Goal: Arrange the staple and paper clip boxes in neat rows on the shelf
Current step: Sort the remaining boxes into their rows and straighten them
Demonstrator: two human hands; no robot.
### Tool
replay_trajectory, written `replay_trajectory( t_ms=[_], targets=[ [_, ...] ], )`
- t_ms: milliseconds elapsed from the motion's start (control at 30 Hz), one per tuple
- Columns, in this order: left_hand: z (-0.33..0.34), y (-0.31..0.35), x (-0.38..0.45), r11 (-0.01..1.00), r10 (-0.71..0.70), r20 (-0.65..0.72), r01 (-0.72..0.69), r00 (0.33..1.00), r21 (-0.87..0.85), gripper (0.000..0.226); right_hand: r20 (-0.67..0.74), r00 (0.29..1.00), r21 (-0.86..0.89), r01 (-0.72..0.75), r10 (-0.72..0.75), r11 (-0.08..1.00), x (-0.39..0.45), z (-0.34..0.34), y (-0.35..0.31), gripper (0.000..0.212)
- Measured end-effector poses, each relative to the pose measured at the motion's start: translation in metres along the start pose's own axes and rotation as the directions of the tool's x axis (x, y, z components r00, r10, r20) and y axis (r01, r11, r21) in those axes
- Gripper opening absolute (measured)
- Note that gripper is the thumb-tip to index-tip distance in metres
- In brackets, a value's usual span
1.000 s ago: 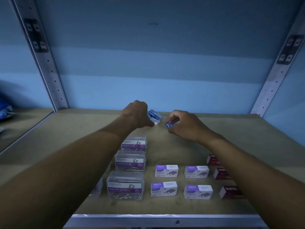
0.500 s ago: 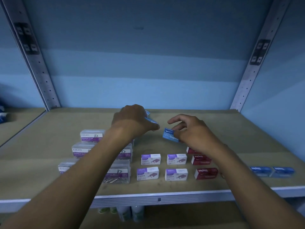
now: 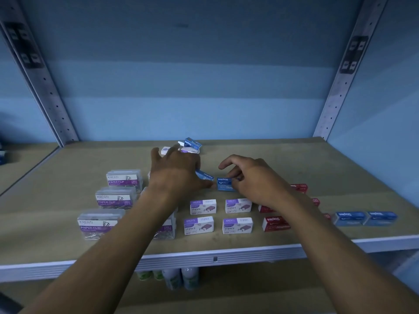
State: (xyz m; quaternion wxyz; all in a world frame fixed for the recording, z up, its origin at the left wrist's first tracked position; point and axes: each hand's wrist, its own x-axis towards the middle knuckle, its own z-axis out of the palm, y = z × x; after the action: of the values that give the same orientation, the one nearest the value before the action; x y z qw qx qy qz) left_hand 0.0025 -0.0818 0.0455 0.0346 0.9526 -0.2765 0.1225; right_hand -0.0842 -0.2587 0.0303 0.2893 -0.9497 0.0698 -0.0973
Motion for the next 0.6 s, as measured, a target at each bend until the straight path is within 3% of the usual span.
replay_trajectory(
  t_ms=[300, 433, 500, 600],
  targets=[
    [0.004, 0.003, -0.004, 0.999, 0.026, 0.063, -0.029, 0.998, 0.042, 0.065, 0.025, 1.0, -0.05, -0.01, 0.011, 0.999, 0.0, 0.001, 0.004, 0.039],
    [-0.004, -0.006, -0.001, 0.999, 0.039, 0.116, -0.037, 0.993, -0.021, 0.066, 0.0, 1.0, -0.01, -0.004, 0.004, 1.0, 0.002, -0.001, 0.009, 0.035],
    [-0.006, -0.013, 0.001, 0.994, 0.072, 0.117, -0.062, 0.99, -0.089, 0.054, -0.018, 1.0, 0.004, -0.007, 0.007, 1.0, 0.002, -0.003, 0.011, 0.031],
    [-0.007, -0.019, 0.002, 0.968, 0.143, 0.046, -0.13, 0.989, -0.213, 0.018, -0.049, 0.999, 0.01, 0.0, 0.0, 1.0, 0.003, -0.006, 0.013, 0.027]
  ],
)
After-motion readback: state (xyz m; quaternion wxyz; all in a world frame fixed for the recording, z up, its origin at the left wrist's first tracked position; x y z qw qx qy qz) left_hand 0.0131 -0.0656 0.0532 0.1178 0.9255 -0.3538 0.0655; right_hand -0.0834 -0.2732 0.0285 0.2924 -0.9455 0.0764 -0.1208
